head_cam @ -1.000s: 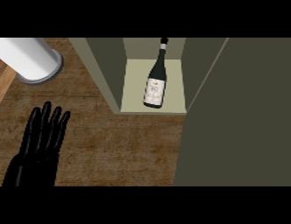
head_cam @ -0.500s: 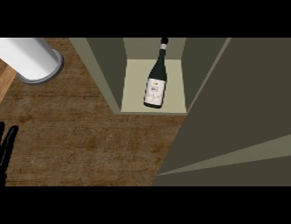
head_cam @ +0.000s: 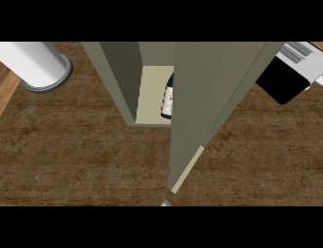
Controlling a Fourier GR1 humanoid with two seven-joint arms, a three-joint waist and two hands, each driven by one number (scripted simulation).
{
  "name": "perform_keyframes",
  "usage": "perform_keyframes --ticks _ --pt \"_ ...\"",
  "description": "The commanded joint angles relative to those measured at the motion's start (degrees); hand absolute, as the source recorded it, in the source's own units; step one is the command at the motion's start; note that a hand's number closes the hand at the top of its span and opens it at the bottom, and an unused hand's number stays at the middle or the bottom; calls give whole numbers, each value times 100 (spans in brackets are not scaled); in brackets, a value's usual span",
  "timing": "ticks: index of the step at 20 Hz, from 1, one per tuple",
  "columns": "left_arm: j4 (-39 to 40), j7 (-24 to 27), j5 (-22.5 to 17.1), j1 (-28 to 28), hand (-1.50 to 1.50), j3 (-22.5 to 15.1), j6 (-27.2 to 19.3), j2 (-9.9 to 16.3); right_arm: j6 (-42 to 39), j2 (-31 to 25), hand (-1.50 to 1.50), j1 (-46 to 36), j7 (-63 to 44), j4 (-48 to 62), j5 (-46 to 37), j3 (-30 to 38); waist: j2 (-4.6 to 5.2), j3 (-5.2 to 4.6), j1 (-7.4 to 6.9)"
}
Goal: Pick up the wine, place it into the cabinet and close the cabinet
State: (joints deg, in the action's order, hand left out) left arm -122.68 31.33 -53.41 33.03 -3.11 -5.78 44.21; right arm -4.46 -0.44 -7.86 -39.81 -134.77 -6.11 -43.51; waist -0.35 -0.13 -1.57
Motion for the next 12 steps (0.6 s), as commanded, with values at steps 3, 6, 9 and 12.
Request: perform_keyframes --ticks 3,6,9,12 --pt "23 -138 -423 440 -150 872 717 148 1253 41 150 -1534 -204 930 -622 -652 -3 -1 -41" --pt "122 -279 -544 420 -150 953 1030 193 1521 25 150 -2197 -80 1547 -143 -56 36 -4 -115" --pt "152 -395 -703 428 -150 1244 1165 137 1930 33 150 -2948 -58 2173 39 169 33 2 -79" --pt "53 -536 -590 340 -150 1178 1119 44 2109 39 150 -3747 40 2902 335 579 41 6 -56"
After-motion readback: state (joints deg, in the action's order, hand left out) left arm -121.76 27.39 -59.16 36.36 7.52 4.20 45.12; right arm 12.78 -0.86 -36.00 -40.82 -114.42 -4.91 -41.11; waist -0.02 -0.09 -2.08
